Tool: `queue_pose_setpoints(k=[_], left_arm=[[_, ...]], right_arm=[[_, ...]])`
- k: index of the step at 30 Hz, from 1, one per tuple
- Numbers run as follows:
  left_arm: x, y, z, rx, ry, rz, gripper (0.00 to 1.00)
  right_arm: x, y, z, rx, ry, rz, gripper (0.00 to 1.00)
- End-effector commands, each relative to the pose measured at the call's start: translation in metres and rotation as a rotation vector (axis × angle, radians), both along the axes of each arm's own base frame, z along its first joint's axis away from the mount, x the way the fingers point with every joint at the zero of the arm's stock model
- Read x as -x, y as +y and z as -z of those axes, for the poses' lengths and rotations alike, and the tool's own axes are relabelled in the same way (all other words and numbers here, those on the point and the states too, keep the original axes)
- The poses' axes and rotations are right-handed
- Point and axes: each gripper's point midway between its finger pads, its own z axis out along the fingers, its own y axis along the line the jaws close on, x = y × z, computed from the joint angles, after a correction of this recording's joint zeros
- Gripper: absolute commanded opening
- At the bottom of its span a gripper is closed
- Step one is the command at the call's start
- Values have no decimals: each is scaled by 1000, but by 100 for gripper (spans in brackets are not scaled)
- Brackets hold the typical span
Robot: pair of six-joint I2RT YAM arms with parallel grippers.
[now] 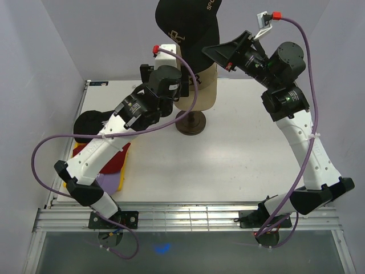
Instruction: Stack the hats
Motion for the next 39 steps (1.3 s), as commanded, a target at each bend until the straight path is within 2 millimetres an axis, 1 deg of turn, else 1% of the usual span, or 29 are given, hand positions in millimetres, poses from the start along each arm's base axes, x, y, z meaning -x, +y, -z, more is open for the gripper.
queue_pose_setpoints(k=[1, 2, 3, 4, 5, 6, 8, 9, 11, 12, 13, 15, 16, 17, 19, 20, 22, 23, 25, 26, 28, 30, 32, 33, 34, 36, 37, 39], left_arm=[[18, 6, -64, 125, -137, -44, 98], [18, 1, -68, 144, -138, -29, 98], [22, 2, -83, 180, -160, -24, 98], [23, 0, -87, 194, -163, -23, 98], [23, -2, -87, 206, -155, -19, 98], [27, -2, -96, 235, -166, -10, 98], [30, -5, -99, 270, -169, 0, 98], [34, -8, -102, 285, -170, 11, 98], [37, -9, -105, 305, -174, 19, 98], [40, -11, -108, 320, -176, 27, 98], [42, -10, -115, 341, -188, 33, 97], [46, -9, -125, 371, -201, 43, 97], [48, -9, -131, 387, -210, 54, 97], [50, -7, -140, 410, -225, 61, 97], [53, -5, -148, 439, -238, 72, 96], [55, -3, -153, 459, -247, 75, 96], [59, 0, -161, 487, -262, 86, 96], [60, -1, -164, 498, -270, 96, 96], [61, -2, -167, 503, -276, 104, 95], [60, -4, -166, 500, -274, 110, 95], [61, -5, -167, 506, -275, 116, 95], [62, -5, -168, 514, -274, 122, 94], [62, -5, -168, 514, -275, 124, 94], [63, -4, -169, 513, -276, 127, 94], [63, -5, -168, 513, -274, 128, 94], [63, -5, -167, 516, -272, 130, 94], [63, -6, -166, 513, -269, 132, 94], [64, -6, -166, 517, -267, 135, 93]], right_arm=[[26, -16, -47, -58, -149, 0, 8], [27, -17, -48, -60, -148, 1, 8], [27, -18, -49, -63, -151, 2, 8], [27, -19, -50, -69, -149, 4, 8], [27, -20, -50, -73, -146, 5, 8], [26, -20, -51, -82, -147, 3, 8], [25, -21, -51, -104, -130, -3, 8], [22, -20, -47, -109, -113, -6, 8], [21, -20, -49, -142, -104, -22, 8], [19, -19, -47, -150, -93, -25, 8], [15, -19, -44, -162, -84, -21, 8], [12, -19, -40, -197, -53, -32, 8], [8, -18, -33, -209, -30, -30, 8], [8, -17, -35, -233, -38, -42, 8], [4, -17, -31, -279, 11, -60, 8], [1, -15, -24, -294, 22, -66, 8], [0, -18, -21, -331, 52, -69, 8], [-5, -16, -6, -332, 85, -67, 8], [-1, -21, -7, -376, 85, -64, 8], [-6, -20, 7, -376, 115, -56, 8], [-3, -23, 7, -403, 115, -61, 8], [-5, -23, 17, -411, 135, -61, 8], [-2, -26, 20, -435, 147, -62, 8], [-5, -25, 31, -434, 167, -58, 8], [-1, -29, 28, -450, 155, -56, 8], [1, -32, 31, -470, 166, -53, 8], [1, -34, 39, -480, 180, -40, 8], [2, -36, 42, -505, 198, -48, 8]])
